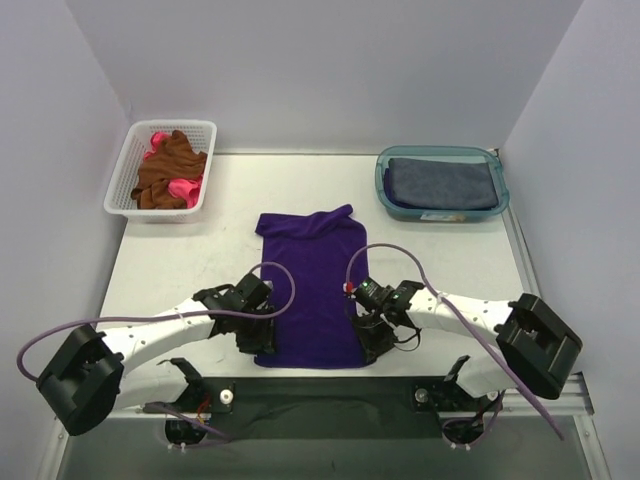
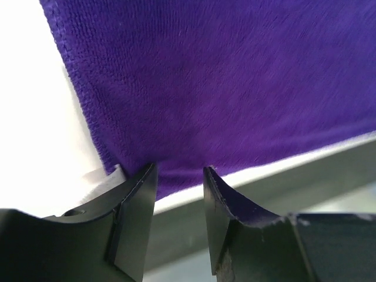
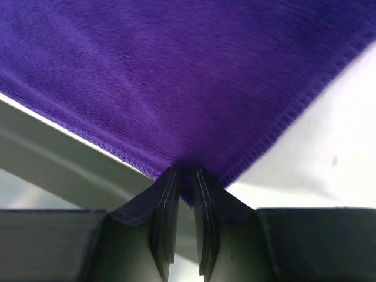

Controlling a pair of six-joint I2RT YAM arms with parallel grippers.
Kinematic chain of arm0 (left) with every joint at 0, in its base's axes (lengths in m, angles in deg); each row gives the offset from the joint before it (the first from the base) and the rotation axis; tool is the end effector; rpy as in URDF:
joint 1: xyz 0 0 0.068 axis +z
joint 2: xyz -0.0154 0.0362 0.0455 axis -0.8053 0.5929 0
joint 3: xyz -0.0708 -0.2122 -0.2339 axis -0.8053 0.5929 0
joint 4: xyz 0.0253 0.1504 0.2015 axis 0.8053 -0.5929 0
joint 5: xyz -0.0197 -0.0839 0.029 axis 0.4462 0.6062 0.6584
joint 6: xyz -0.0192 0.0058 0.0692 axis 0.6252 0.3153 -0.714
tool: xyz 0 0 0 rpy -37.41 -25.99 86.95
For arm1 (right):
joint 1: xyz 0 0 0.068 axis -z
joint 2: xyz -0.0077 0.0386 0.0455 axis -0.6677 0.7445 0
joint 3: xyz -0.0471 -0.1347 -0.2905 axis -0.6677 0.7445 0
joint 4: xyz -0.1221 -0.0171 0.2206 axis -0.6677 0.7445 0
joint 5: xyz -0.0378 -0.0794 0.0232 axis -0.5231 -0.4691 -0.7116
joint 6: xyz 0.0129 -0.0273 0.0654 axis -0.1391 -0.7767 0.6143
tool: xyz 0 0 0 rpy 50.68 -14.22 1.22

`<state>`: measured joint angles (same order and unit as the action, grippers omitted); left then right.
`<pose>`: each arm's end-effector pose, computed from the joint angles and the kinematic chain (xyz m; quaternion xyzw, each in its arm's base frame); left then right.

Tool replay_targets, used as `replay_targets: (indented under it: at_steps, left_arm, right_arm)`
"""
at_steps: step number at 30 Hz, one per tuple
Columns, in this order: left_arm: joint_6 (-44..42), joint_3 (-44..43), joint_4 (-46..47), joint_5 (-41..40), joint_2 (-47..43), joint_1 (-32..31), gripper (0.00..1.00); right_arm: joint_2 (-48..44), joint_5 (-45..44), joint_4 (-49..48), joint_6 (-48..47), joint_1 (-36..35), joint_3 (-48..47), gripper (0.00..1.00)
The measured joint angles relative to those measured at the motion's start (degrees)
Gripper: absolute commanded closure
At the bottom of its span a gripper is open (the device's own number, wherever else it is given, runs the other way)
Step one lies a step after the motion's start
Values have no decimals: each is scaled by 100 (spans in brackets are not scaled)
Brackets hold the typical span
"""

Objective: Fold and stack the towels
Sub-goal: Flatten out the crumpled towel

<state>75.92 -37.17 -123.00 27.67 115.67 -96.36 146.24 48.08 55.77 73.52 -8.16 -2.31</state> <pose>0.1190 -0.1228 0.1884 -0.0020 0.9822 -0.1748 0.0686 0.1339 0.1900 0.1889 -0.2260 0.9354 0.2627 0.0703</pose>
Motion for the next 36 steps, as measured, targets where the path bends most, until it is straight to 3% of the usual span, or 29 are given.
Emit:
replay_targets:
  at_steps: [4, 8, 12, 16, 21, 26, 32, 36]
  left_arm:
    - [310, 144, -649, 293, -570, -476, 51]
    - [474, -70, -1276, 315, -1169, -562, 47]
    - [407, -1261, -1683, -24, -1012, -411, 39]
    - [83, -2343, -1515, -354, -387, 407, 29]
    - [-483, -3003, -1257, -715, 619, 1631, 27]
    - [-809, -3727, -852, -927, 1902, 2411, 29]
    - [-1150, -4948, -570, -946, 3340, 2643, 31]
    - [-1818, -5582, -442, -761, 3971, 2643, 28]
  right_arm:
    - [-417, -20, 452, 179, -105, 105, 78]
    - [-938, -262, 767, 153, -101, -164, 65]
    - [-1161, -732, 887, -131, 122, -1010, 58]
    - [-977, -968, 861, -529, 903, -1945, 51]
    - [-90, -1088, 737, -1154, 1700, -3244, 50]
    - [1047, -907, 404, -1552, 2203, -4212, 50]
    - [2627, -660, 199, -1897, 2549, -5497, 50]
    - [3565, -525, 107, -2072, 2677, -6384, 50]
